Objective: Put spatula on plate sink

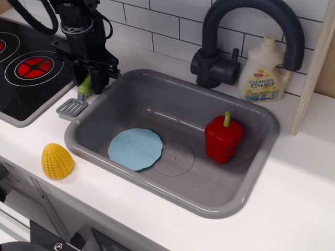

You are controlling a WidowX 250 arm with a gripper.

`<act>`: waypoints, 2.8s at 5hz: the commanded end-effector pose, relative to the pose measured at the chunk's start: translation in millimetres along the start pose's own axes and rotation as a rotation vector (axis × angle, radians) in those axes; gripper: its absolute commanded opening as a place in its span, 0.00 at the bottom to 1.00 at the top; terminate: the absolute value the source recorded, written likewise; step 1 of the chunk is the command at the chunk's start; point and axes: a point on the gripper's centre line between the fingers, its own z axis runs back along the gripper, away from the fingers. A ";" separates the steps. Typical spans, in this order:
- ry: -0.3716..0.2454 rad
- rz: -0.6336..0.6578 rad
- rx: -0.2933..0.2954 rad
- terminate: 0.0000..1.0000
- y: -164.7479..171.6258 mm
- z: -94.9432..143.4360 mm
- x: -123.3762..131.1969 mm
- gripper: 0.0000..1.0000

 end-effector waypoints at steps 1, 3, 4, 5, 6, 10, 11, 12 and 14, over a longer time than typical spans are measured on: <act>-0.035 0.012 -0.019 0.00 -16.1 26.7 5.1 0.00; -0.043 0.055 -0.075 0.00 -47.3 68.0 5.0 0.00; -0.048 0.057 -0.072 0.00 -70.9 55.0 0.2 0.00; -0.065 0.037 -0.065 0.00 -81.5 40.4 -5.5 0.00; -0.065 0.038 -0.054 0.00 -94.3 22.8 -8.7 0.00; -0.058 0.017 -0.015 0.00 -96.7 -4.0 -17.3 0.00; -0.066 0.025 0.013 0.00 -94.6 -17.0 -16.5 0.00; -0.072 0.012 0.003 0.00 -98.5 -20.6 -19.7 0.00; -0.084 0.001 0.020 0.00 -101.1 -19.5 -22.4 1.00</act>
